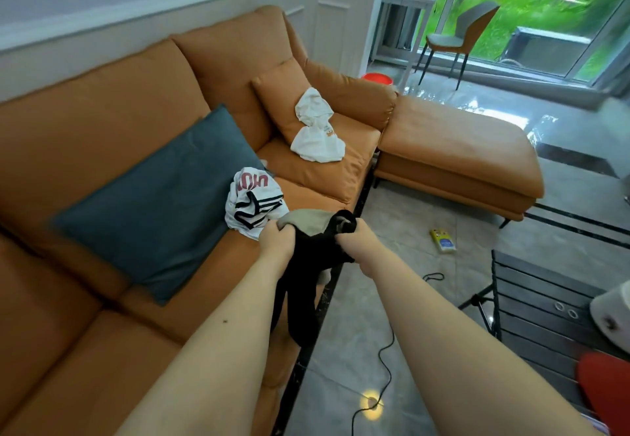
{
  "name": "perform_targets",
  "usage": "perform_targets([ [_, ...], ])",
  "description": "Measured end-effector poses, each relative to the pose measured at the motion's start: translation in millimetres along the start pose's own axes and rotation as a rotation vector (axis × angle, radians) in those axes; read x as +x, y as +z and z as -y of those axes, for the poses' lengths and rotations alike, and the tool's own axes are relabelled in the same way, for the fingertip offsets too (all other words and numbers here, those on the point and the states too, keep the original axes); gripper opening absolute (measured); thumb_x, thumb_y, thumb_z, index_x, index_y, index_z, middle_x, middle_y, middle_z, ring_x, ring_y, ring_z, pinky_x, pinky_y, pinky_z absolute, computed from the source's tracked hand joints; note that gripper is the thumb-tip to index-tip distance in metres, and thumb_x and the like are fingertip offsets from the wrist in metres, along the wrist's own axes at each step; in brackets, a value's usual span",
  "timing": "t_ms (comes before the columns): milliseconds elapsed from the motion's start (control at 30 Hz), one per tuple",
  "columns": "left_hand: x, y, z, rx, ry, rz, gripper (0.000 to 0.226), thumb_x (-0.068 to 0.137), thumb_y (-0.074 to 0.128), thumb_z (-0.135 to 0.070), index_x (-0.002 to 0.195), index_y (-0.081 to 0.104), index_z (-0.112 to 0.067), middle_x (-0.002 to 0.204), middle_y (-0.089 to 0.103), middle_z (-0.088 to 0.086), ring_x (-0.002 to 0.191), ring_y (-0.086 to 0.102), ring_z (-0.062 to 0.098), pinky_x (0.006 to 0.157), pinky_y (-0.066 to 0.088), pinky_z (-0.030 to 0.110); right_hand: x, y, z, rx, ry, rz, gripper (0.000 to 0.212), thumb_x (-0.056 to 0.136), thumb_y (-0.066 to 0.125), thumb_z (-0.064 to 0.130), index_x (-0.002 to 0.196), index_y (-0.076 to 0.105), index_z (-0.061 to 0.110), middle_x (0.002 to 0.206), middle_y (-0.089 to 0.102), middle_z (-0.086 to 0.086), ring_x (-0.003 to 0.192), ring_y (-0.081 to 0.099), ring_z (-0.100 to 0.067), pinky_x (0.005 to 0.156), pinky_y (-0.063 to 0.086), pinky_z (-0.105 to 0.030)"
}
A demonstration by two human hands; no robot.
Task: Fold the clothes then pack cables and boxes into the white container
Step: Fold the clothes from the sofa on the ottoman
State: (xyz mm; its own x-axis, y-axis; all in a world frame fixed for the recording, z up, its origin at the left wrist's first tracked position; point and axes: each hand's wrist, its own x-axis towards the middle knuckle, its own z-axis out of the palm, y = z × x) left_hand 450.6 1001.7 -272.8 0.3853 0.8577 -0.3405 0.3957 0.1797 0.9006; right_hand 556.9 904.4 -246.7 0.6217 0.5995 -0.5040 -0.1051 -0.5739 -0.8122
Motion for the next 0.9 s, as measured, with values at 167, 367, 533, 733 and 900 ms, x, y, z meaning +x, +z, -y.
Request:
perform_targets([
  [167, 29.8, 23.0, -28.8, -0.141, 0.027, 0.017, 0.015, 0.087, 0.035, -0.009, 0.090, 0.050, -0.011, 0.087, 0.049, 0.007, 0.083, 0.043, 0.018, 0.069, 0.036, 0.028, 39.8, -13.5, 7.3, -0.158, 0.019, -0.001, 0.053, 0.084, 0.051, 0.009, 0.135, 0.038, 0.012, 0.138, 0.038, -0.014, 0.120, 0.046, -0.038, 0.087, 0.047, -0.038],
  [367, 95.1, 37.1, -60.6, -0.392, 0.000, 0.031, 0.027, 0.090, 0.035, -0.017, 0.074, 0.056, -0.016, 0.091, 0.057, 0.011, 0.089, 0.052, 0.022, 0.082, 0.046, 0.037, 91.5, -19.5, 41.2, -0.230, 0.046, 0.018, 0.093, 0.075, 0.073, 0.027, 0.150, 0.016, 0.026, 0.151, 0.015, -0.005, 0.138, 0.026, -0.033, 0.112, 0.034, -0.047],
  [533, 165.0, 45.4, -76.1, -0.454, -0.106, -0.135, 0.027, 0.090, 0.042, -0.023, 0.066, 0.055, -0.020, 0.081, 0.059, 0.004, 0.090, 0.055, 0.023, 0.092, 0.047, 0.040, 152.8, -6.0, 76.2, -0.295, -0.109, 0.162, 0.061, 0.091, 0.056, 0.013, 0.147, 0.032, 0.016, 0.147, 0.042, -0.007, 0.132, 0.044, -0.026, 0.109, 0.038, -0.036],
  [733, 254.7, 41.7, -80.7, -0.441, -0.264, -0.273, 0.028, 0.091, 0.042, -0.025, 0.101, 0.062, -0.008, 0.098, 0.058, 0.013, 0.096, 0.057, 0.027, 0.074, 0.048, 0.033, 222.9, 18.8, 108.2, -0.128, -0.149, 0.142, 0.054, 0.095, 0.046, 0.012, 0.146, 0.030, 0.019, 0.144, 0.045, -0.006, 0.131, 0.044, -0.026, 0.110, 0.038, -0.039],
  [900, 311.1, 40.7, -66.6, -0.230, -0.228, -0.336, 0.030, 0.095, 0.031, -0.017, 0.095, 0.060, -0.006, 0.094, 0.056, 0.009, 0.091, 0.056, 0.027, 0.083, 0.052, 0.038, 292.1, 29.2, 127.2, -0.108, -0.011, 0.145, 0.048, 0.088, 0.053, 0.005, 0.134, 0.042, 0.011, 0.131, 0.054, -0.014, 0.118, 0.054, -0.032, 0.101, 0.047, -0.048],
])
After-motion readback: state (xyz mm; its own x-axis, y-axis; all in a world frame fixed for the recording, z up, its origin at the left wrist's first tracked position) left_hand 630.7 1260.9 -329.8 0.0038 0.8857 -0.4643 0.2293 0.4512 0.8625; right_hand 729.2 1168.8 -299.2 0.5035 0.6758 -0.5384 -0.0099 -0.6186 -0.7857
